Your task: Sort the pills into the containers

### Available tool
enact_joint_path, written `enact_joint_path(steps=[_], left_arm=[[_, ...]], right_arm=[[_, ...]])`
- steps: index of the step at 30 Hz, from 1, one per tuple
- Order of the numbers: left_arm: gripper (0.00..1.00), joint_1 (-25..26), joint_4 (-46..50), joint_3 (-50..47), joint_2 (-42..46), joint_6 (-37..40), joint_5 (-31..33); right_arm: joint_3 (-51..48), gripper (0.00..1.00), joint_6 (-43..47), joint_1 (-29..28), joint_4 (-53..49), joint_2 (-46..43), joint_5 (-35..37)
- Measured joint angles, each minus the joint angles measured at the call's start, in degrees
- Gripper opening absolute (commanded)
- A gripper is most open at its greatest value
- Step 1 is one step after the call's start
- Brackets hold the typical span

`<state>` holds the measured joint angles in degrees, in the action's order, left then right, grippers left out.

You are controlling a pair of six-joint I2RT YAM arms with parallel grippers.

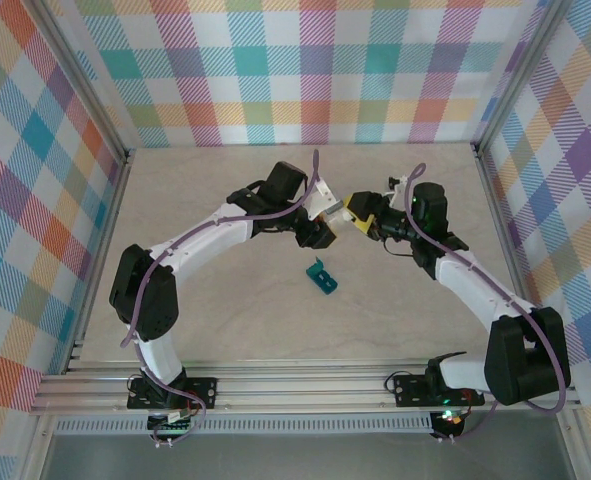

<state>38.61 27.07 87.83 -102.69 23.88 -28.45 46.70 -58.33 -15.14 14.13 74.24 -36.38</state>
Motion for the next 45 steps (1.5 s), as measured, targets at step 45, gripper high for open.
enact_joint_path(steps=[45], left_arm=[[0.0,-1.4,1.1,0.8,-0.4,-1.2,-2.3]], right_arm=[[-1.9,0.74,9.5,3.6,-2.3,-5.8,-1.9]])
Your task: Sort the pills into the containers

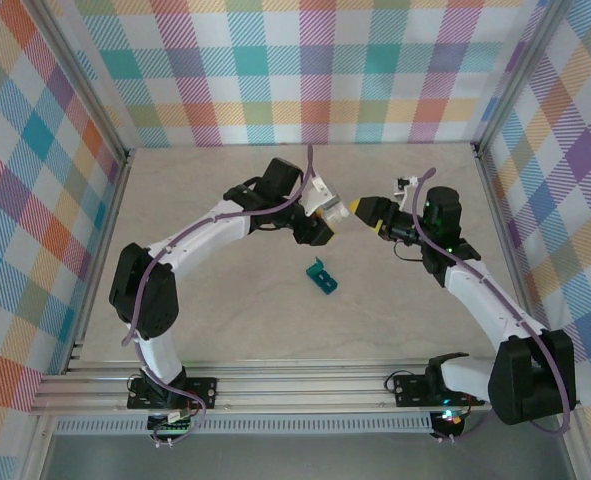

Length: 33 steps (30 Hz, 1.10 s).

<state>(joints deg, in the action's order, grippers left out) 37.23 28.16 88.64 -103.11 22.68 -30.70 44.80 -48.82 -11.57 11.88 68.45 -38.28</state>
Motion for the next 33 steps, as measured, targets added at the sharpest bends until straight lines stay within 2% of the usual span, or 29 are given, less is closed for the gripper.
enact_joint_path(steps=[7,19,33], left_arm=[[0.0,1.2,0.5,0.0,0.0,1.8,2.1],[0.0,2.4,1.7,1.2,-0.9,2.5,2.3],[0.0,2.5,1.8,1.4,-1.4,2.5,2.3]], right_arm=[[0.0,0.74,-4.8,-0.1,0.9,2.3,0.9],[0.0,0.72,-6.3,-1.3,2.3,3.8,1.4],[0.0,0.58,-7.0,-3.3,3.1,5.0,1.4]])
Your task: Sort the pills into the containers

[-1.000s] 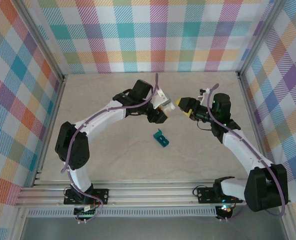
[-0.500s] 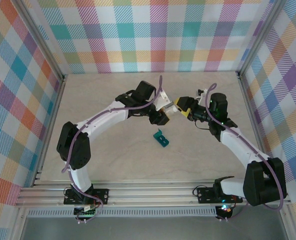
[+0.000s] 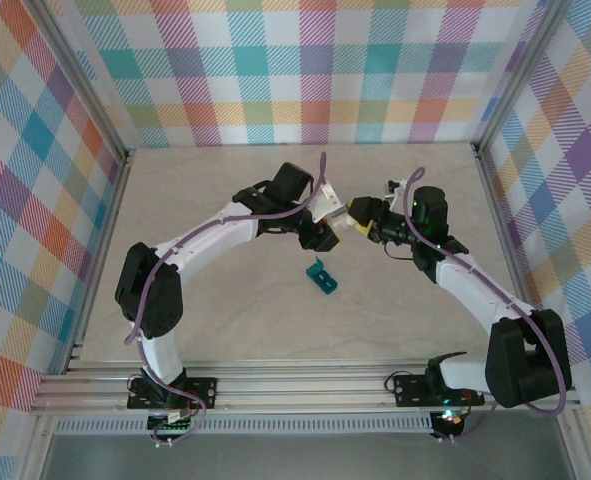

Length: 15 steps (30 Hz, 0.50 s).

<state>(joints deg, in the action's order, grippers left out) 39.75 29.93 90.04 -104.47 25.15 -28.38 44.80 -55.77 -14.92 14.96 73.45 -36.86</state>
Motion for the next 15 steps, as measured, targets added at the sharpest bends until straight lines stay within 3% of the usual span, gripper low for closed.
enact_joint_path(steps=[7,15], left_arm=[[0.0,0.0,0.0,0.2,-0.1,0.0,0.0],[0.0,-0.6,0.0,0.2,-0.1,-1.7,-3.3]], right_arm=[[0.0,0.41,0.3,-0.2,0.4,0.0,-0.1],[0.0,0.34,4.7,0.4,0.4,-0.7,-0.5]])
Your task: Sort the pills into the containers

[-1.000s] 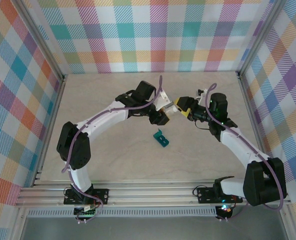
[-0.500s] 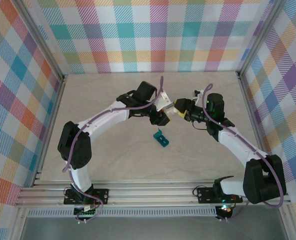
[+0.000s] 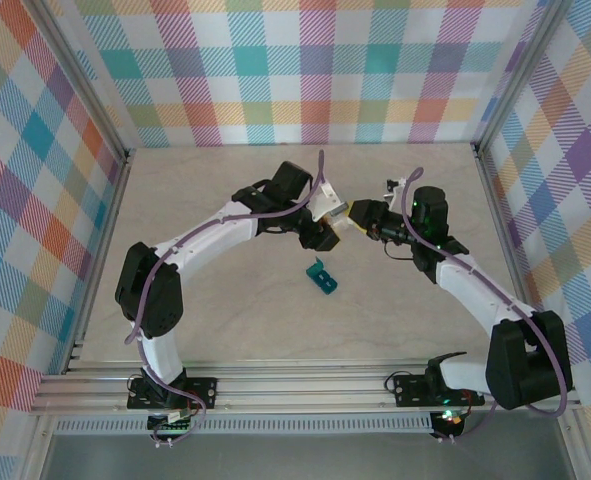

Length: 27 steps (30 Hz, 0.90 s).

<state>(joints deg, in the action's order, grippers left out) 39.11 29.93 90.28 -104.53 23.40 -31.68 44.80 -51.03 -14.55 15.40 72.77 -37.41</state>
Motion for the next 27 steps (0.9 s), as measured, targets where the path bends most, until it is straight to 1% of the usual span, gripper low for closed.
enact_joint_path(steps=[3,7,10,13,19,24,27], left_arm=[[0.0,-1.1,-0.1,0.0,0.0,-1.3,-4.7],[0.0,-2.3,-0.4,0.0,0.0,-2.6,-12.0],[0.0,-2.8,0.3,0.0,0.0,-3.0,-15.7],[0.0,-3.1,1.2,0.0,0.0,-3.0,-18.1],[0.0,-3.3,2.5,0.0,0.0,-2.5,-18.8],[0.0,-3.3,2.7,-0.2,0.2,-2.4,-18.6],[0.0,-3.3,1.4,-2.1,1.5,-2.7,-18.1]], right_arm=[[0.0,0.34,2.8,0.9,0.7,-0.7,-2.0],[0.0,0.34,6.9,2.2,2.1,-1.7,-6.6],[0.1,0.34,9.8,3.2,2.4,-2.4,-9.2],[0.8,0.33,12.6,4.1,1.3,-2.7,-10.8],[2.2,0.35,17.5,4.2,-4.4,-3.5,-11.0],[2.2,0.35,18.9,5.0,-8.4,-5.7,-7.1],[1.9,0.35,18.9,5.7,-10.2,-7.4,-4.3]])
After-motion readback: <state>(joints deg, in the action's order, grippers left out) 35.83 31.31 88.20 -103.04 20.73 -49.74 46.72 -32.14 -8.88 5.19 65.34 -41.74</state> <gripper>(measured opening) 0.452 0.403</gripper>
